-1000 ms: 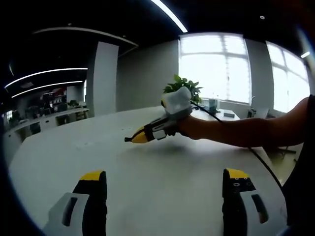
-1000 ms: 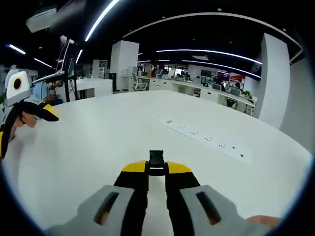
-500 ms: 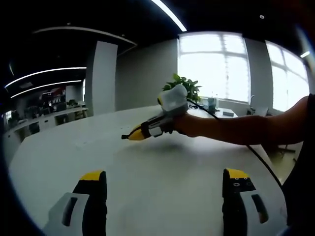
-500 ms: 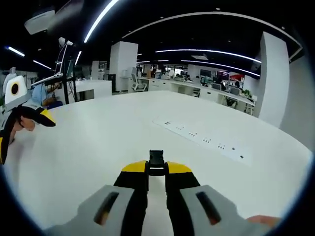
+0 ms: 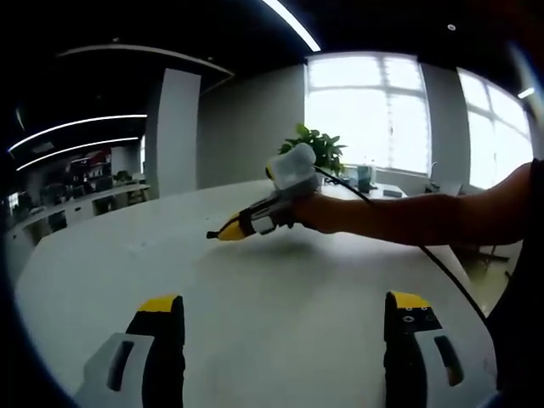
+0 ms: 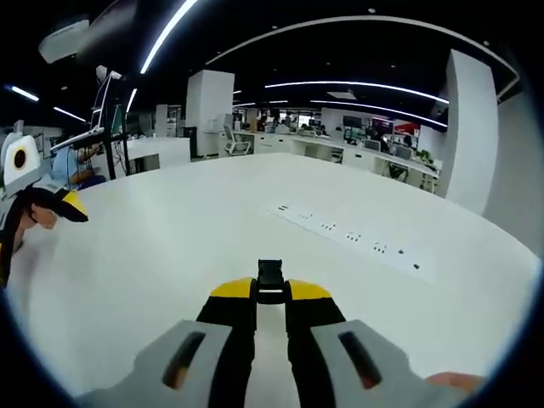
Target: Snap the two parts of the plastic buckle together until the buckle closes and remains connected.
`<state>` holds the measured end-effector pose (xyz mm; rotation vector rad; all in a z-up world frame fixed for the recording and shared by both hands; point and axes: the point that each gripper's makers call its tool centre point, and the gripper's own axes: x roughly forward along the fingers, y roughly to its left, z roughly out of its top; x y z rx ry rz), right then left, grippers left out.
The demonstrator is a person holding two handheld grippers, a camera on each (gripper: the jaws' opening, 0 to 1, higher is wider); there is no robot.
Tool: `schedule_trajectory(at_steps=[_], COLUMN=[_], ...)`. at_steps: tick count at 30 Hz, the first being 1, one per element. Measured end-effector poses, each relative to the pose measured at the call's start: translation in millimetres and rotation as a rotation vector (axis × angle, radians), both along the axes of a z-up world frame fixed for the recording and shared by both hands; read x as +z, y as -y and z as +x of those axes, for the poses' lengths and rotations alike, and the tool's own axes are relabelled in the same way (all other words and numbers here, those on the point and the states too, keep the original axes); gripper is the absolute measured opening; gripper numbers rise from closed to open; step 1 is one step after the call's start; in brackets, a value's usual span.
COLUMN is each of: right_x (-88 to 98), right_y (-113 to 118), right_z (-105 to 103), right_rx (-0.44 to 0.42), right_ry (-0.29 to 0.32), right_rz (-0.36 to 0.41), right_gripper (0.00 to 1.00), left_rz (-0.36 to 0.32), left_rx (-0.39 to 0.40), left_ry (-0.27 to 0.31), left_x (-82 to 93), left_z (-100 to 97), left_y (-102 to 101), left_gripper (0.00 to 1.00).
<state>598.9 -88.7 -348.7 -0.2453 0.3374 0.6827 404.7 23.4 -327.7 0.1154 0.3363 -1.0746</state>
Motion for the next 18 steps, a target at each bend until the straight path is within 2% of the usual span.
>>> schedule_trajectory(at_steps=[18], right_x=[3.2], right_y=[-4], right_z=[12], right_rx=[0.003], right_ry=[0.001], right_rz=[-0.011], right_gripper=[0.11], left_rz=[0.007], left_rx=[0.002], left_ry=[-0.003], left_x=[-1.7], left_z=[1.4], left_y=[-1], left_gripper=[0.99])
